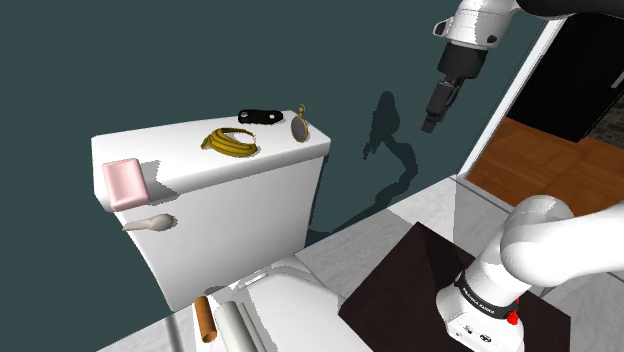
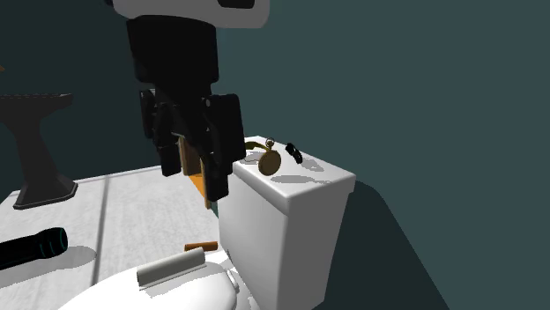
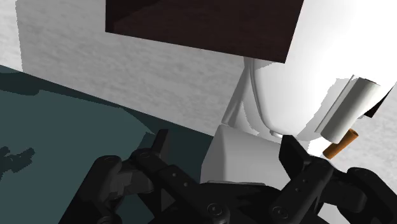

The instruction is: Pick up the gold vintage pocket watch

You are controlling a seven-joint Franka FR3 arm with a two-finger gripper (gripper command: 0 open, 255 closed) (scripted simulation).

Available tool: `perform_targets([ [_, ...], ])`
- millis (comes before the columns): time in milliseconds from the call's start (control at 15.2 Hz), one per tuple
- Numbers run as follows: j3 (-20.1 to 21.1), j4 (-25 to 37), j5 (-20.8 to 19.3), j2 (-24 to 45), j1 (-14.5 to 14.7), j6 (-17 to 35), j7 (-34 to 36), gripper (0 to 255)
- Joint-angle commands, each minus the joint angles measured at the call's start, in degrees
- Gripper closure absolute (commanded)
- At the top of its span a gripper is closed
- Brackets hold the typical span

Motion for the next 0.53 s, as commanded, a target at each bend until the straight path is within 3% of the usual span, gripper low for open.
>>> perform_targets([
  [0,0.0,0.0,0.0,0.0,0.0,0.0,0.0,0],
  [462,6.1,10.1,1.9,14.6,-0.5,4.2,7.8,0],
])
